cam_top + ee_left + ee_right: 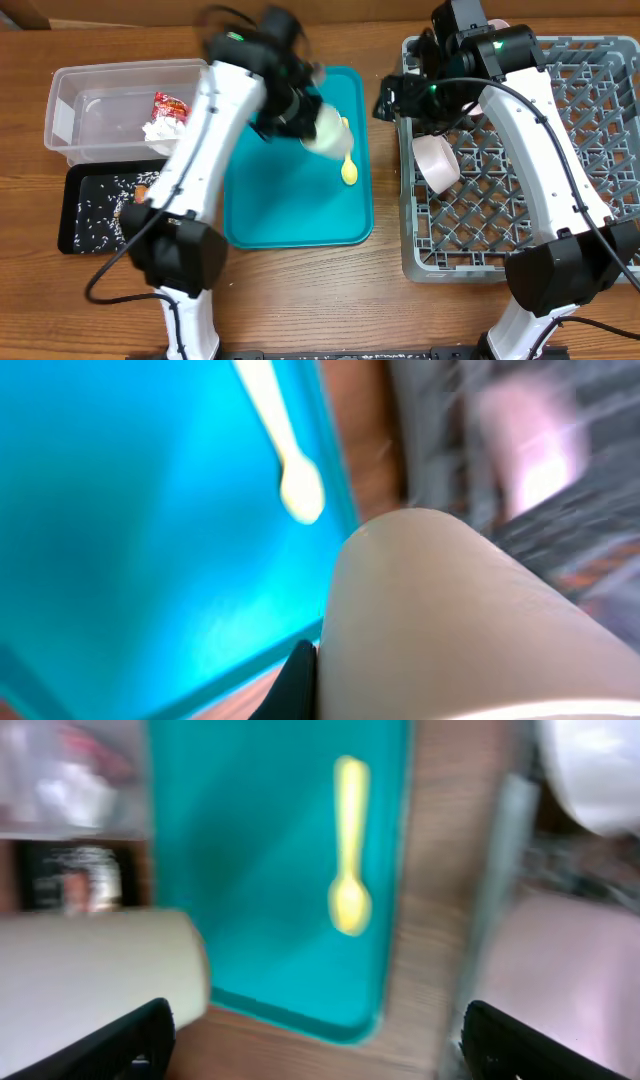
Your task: Sort waste into correct bins and load items into the dishwasher
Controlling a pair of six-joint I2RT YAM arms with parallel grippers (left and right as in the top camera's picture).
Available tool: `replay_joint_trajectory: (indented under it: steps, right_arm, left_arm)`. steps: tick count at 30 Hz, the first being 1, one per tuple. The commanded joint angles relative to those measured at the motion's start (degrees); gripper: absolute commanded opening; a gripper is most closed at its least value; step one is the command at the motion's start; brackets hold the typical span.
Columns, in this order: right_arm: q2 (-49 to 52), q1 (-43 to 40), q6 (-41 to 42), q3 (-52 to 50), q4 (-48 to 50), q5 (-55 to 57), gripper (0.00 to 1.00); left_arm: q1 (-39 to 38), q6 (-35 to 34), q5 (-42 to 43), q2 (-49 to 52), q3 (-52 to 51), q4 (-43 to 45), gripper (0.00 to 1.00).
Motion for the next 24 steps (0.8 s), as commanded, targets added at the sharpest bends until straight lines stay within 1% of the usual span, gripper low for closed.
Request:
replay_joint_trajectory:
  steps: [1, 3, 6, 8, 9, 10, 12, 14, 18, 24]
  right_arm:
    - [-2.27, -0.15, -2.45, 0.33, 4.26, -14.58, 0.94]
    - [-2.27, -0.24, -2.45, 0.33, 8.59, -20.11, 0.94]
    - [-2.27, -0.81, -2.40, 0.33, 16.90, -31.12, 0.94]
    - [-2.27, -1.09, -2.38, 0.33, 23.28, -38.75, 0.95]
    - [-2.27, -1.14, -2.36, 0.33, 26.25, -42.03, 0.96]
    - [-2.27, -1.11, -2.36, 0.33, 28.87, -44.92, 0.97]
    - [-2.27, -1.07, -2.34, 0.33, 32.89, -48.87, 0.97]
    - [-2.27, -0.52, -2.29, 0.33, 34.75, -50.01, 0.97]
    - [-2.27, 0.68, -2.36, 0.33, 35.28, -50.12, 0.97]
    - [-2.27, 2.67, -2.43, 0.33, 35.67, -50.01, 0.94]
  left_arm:
    - [6.88, 4.35, 18.03, -0.37, 3.96, 0.02, 0.04]
    - [10.78, 6.38, 27.04, -0.37, 4.09, -0.24, 0.04]
    - [16.06, 11.19, 41.90, -0.33, 3.91, -1.62, 0.04]
    - [18.78, 13.66, 49.44, -0.33, 3.93, -2.78, 0.04]
    - [19.98, 14.69, 52.78, -0.33, 3.93, -3.76, 0.04]
    - [20.79, 15.50, 54.88, -0.33, 3.93, -4.66, 0.04]
    - [21.64, 15.96, 56.85, -0.35, 3.93, -6.75, 0.04]
    - [21.62, 16.17, 58.29, -0.35, 3.93, -8.46, 0.04]
    - [20.04, 16.31, 60.11, -0.35, 3.93, -8.35, 0.04]
    - [18.49, 16.33, 60.11, -0.35, 3.93, -8.26, 0.04]
